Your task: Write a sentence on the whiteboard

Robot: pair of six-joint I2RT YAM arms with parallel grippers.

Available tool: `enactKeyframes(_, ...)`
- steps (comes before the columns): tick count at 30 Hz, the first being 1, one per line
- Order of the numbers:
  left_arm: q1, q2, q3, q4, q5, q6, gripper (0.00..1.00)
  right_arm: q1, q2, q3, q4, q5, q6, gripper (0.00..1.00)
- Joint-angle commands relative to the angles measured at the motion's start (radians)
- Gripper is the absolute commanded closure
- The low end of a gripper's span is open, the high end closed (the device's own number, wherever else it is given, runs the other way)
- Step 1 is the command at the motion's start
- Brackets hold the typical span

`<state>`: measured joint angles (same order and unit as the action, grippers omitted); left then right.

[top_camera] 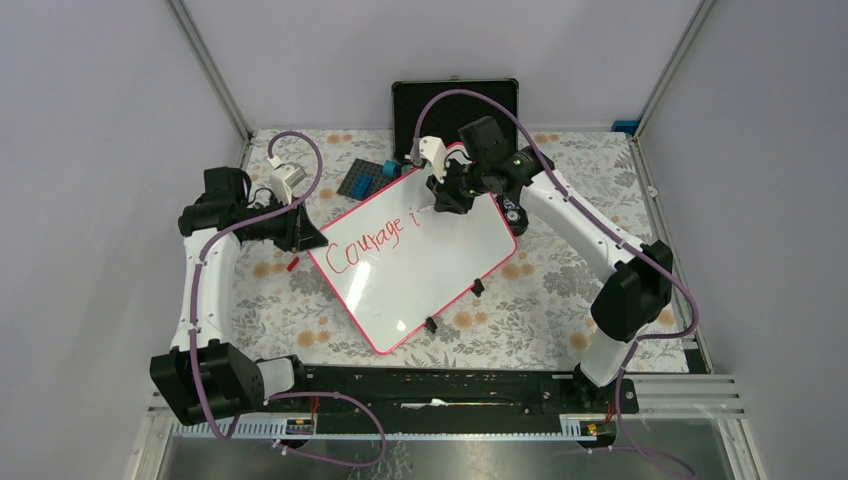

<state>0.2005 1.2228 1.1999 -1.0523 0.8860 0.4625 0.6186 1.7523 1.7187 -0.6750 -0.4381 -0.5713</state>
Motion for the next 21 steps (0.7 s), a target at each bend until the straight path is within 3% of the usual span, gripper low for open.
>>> enactKeyframes(1,-0.001,-0.009,-0.006,0.044,-0.03,0.029,0.95,-0.004,0.003,-0.015,0.001,-0.011,-0.013,1.0)
enactKeyframes(12,-0.001,-0.008,-0.006,0.043,-0.028,0.032,0.95,-0.002,-0.041,-0.107,0.016,-0.015,-0.015,1.0)
enactKeyframes(21,-0.001,-0.011,-0.006,0.044,-0.029,0.03,0.95,-0.001,-0.036,-0.081,0.024,0.001,-0.011,1.0)
